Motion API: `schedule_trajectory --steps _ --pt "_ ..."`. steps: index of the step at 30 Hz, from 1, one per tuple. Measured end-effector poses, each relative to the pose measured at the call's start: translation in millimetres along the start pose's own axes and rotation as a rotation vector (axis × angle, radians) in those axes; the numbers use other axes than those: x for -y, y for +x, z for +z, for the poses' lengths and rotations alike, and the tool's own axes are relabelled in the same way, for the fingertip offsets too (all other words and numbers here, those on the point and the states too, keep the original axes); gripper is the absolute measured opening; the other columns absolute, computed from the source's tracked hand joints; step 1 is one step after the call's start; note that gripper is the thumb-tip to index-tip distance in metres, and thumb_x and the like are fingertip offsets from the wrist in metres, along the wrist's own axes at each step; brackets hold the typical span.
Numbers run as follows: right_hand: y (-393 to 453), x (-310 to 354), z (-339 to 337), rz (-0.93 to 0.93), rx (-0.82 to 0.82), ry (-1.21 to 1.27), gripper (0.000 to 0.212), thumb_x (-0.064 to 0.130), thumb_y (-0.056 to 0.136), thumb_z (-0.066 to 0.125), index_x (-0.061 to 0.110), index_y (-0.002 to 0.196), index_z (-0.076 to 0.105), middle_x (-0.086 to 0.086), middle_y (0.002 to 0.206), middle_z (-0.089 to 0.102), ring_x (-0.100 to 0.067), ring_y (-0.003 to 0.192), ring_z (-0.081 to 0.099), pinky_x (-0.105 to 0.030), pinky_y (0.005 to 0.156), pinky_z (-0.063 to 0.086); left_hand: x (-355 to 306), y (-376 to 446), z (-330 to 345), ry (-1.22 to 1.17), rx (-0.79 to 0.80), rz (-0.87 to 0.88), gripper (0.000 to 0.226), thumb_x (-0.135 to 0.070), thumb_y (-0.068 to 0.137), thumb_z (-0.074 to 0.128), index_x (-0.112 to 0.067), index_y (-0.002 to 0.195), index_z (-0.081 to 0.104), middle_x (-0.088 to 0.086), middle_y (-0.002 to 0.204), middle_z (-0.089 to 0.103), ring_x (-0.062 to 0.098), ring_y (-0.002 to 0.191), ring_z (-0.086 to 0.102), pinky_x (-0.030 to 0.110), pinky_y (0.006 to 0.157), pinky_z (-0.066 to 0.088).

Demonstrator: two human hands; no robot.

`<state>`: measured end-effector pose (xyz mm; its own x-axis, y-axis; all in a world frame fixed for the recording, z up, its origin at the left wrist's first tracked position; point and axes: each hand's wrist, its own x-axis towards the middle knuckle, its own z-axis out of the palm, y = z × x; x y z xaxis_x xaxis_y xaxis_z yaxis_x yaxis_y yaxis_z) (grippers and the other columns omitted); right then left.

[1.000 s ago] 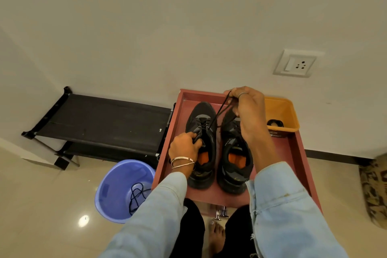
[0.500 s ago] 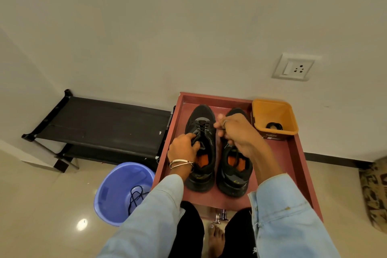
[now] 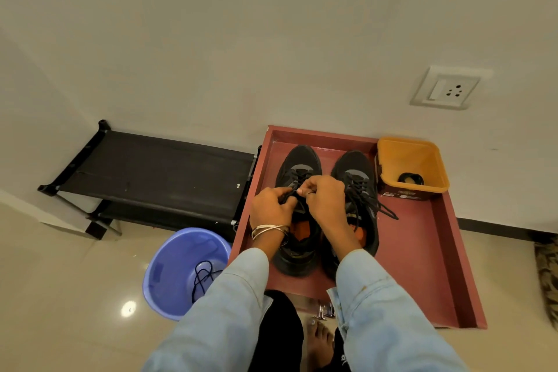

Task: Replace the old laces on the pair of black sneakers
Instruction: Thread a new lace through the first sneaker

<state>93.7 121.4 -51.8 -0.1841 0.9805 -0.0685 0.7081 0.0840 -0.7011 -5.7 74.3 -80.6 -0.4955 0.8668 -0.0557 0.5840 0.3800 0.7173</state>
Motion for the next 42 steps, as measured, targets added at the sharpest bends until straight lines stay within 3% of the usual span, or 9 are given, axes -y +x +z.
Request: schedule_trajectory --steps 5,10,12,18,26,30,34,38,42 --pt "-1 4 9 0.100 -0.011 0.028 0.013 0.012 0.088 0.067 0.007 0.077 0.071 -0.011 0.086 0.070 -0.025 0.086 0.065 -0.036 0.078 0.054 1 -1 -4 -0.098 -0.005 -0.036 0.027 -0.024 0.087 0.064 -0.020 0.113 0.070 0.002 0.111 0.068 0.016 0.099 0.062 0.017 0.077 0.043" --pt "2 9 14 0.165 0.008 0.044 0.017 0.012 0.088 0.065 0.012 0.070 0.066 -0.012 0.083 0.068 -0.026 0.084 0.064 -0.033 0.071 0.053 -3 -4 -10 -0.199 -0.007 -0.070 0.024 -0.018 0.088 0.063 -0.017 0.111 0.070 0.002 0.104 0.071 0.010 0.086 0.061 0.008 0.064 0.040" --pt "1 7 18 0.191 -0.012 0.081 0.022 0.012 0.087 0.065 0.016 0.066 0.063 -0.010 0.082 0.068 -0.026 0.082 0.064 -0.031 0.068 0.052 -4 -4 -13 -0.210 0.019 -0.065 0.024 -0.017 0.087 0.063 -0.017 0.111 0.070 0.003 0.104 0.071 0.010 0.087 0.061 0.008 0.066 0.041" --pt "2 0 25 0.261 -0.062 0.241 0.023 0.013 0.085 0.070 0.019 0.063 0.064 -0.010 0.085 0.070 -0.025 0.089 0.064 -0.039 0.082 0.055 -2 -1 -19 -0.196 0.091 -0.054 0.028 -0.018 0.082 0.070 -0.019 0.109 0.071 0.003 0.097 0.073 0.010 0.086 0.064 0.013 0.074 0.044" --pt "3 -1 31 0.318 -0.098 0.283 0.023 0.016 0.088 0.065 0.018 0.065 0.065 -0.009 0.087 0.068 -0.022 0.081 0.063 -0.027 0.065 0.047 -3 -1 -19 -0.145 0.112 -0.021 0.029 -0.020 0.083 0.069 -0.020 0.112 0.069 0.001 0.101 0.072 0.013 0.093 0.065 0.015 0.078 0.045" --pt "1 -4 26 0.261 -0.053 0.336 0.010 0.010 0.087 0.067 0.009 0.078 0.073 -0.008 0.085 0.070 -0.017 0.084 0.063 -0.026 0.073 0.050 -1 0 -19 -0.075 0.138 0.007 0.034 -0.026 0.085 0.068 -0.022 0.118 0.066 0.002 0.110 0.067 0.017 0.101 0.061 0.016 0.081 0.041" --pt "0 -7 17 0.256 0.006 0.390 0.007 0.005 0.085 0.068 0.006 0.082 0.074 -0.005 0.082 0.069 -0.011 0.079 0.061 -0.022 0.071 0.047 -2 0 -18 -0.020 0.127 0.019 0.035 -0.031 0.086 0.067 -0.022 0.120 0.065 0.002 0.111 0.066 0.016 0.102 0.059 0.016 0.079 0.038" --pt "7 -6 13 0.227 0.102 0.298 0.014 0.000 0.084 0.065 0.006 0.072 0.072 -0.008 0.074 0.067 -0.014 0.072 0.059 -0.021 0.059 0.044 -2 -2 -19 -0.007 0.114 0.034 0.034 -0.029 0.088 0.064 -0.022 0.121 0.064 0.002 0.110 0.066 0.016 0.100 0.059 0.015 0.076 0.037" --pt "11 -5 5 0.167 0.195 0.198 0.016 0.000 0.084 0.065 0.008 0.071 0.069 0.000 0.061 0.057 -0.007 0.058 0.050 -0.015 0.048 0.035 -1 -3 -19 0.012 0.096 0.043 0.032 -0.028 0.090 0.061 -0.024 0.122 0.064 0.001 0.112 0.065 0.015 0.101 0.057 0.015 0.074 0.035"
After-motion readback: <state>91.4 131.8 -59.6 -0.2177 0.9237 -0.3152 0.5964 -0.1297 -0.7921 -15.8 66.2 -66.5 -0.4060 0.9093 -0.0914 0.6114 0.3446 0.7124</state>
